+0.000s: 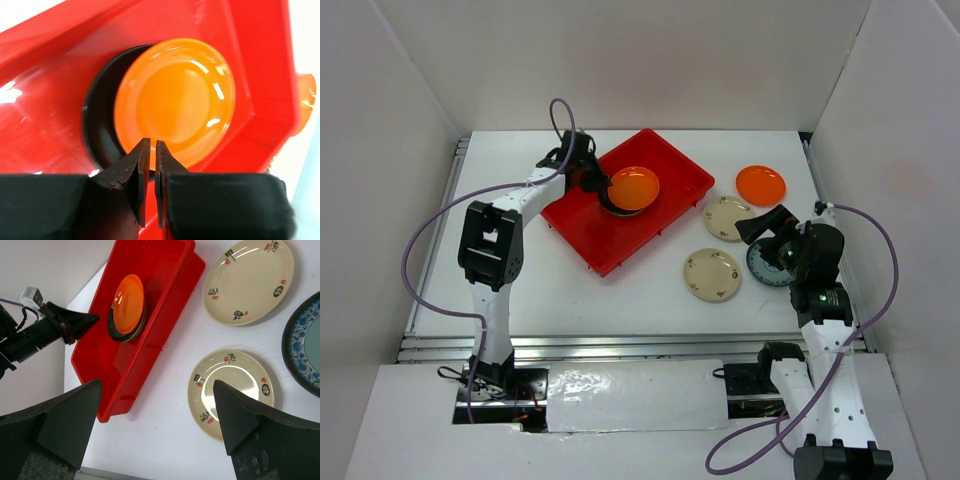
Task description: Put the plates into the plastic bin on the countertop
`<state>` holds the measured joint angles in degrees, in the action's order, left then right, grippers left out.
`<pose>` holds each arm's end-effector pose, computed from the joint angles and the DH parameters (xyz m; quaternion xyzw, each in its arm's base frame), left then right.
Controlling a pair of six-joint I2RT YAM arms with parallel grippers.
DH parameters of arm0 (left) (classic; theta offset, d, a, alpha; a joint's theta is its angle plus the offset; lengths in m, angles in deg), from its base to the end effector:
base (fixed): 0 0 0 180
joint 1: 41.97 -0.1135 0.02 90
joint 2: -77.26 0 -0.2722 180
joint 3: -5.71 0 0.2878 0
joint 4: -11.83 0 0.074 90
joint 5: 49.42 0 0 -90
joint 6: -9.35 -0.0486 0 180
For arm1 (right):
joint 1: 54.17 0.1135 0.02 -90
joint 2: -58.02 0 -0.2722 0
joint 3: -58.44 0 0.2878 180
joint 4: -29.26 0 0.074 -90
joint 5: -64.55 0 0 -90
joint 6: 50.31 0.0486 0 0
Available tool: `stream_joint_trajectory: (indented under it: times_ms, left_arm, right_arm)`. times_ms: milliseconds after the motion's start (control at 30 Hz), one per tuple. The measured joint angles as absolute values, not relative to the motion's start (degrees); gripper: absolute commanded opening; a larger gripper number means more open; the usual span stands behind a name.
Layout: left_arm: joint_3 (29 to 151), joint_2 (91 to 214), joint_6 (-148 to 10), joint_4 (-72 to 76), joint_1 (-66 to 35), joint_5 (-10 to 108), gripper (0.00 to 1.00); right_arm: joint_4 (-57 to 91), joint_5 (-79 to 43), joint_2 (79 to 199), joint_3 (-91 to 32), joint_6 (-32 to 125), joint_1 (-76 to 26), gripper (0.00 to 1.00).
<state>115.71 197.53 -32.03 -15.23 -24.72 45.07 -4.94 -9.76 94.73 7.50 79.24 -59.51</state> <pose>0.5124 -0.1631 0.2230 -0.2254 0.8669 -0.2705 0.3530 0.1947 -0.0050 0.3057 0.2374 0.7798 0.2740 0.5104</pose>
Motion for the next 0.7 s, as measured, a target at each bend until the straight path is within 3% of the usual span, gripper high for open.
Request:
stream_joint_trajectory:
  times_ms: [33, 67, 200, 400, 700]
  left_arm:
    - [115.0, 197.2, -31.8, -15.5, -24.7, 44.4, 0.24]
    - [114.2, 196.8, -31.4, -15.9, -24.8, 43.5, 0.36]
    - [109.1, 192.4, -30.6, -18.3, -24.8, 38.7, 0.53]
    - [108.5, 180.7, -32.3, -25.7, -21.2, 29.2, 0.99]
    - [107.0, 156.4, -34.2, -37.1, -17.4, 19.8, 0.99]
  right_arm:
    - [-5.0, -9.7, 94.7, 7.5, 79.2, -59.6, 1.0]
    - [-5.1, -9.7, 94.7, 7.5, 79.1, -59.8, 1.0]
    - [-5.2, -9.8, 94.6, 8.0, 78.8, -60.1, 1.0]
    - [-5.2, -11.3, 98.4, 9.4, 78.5, -59.7, 1.0]
    - [-6.0, -18.0, 101.8, 19.0, 79.5, -55.5, 1.0]
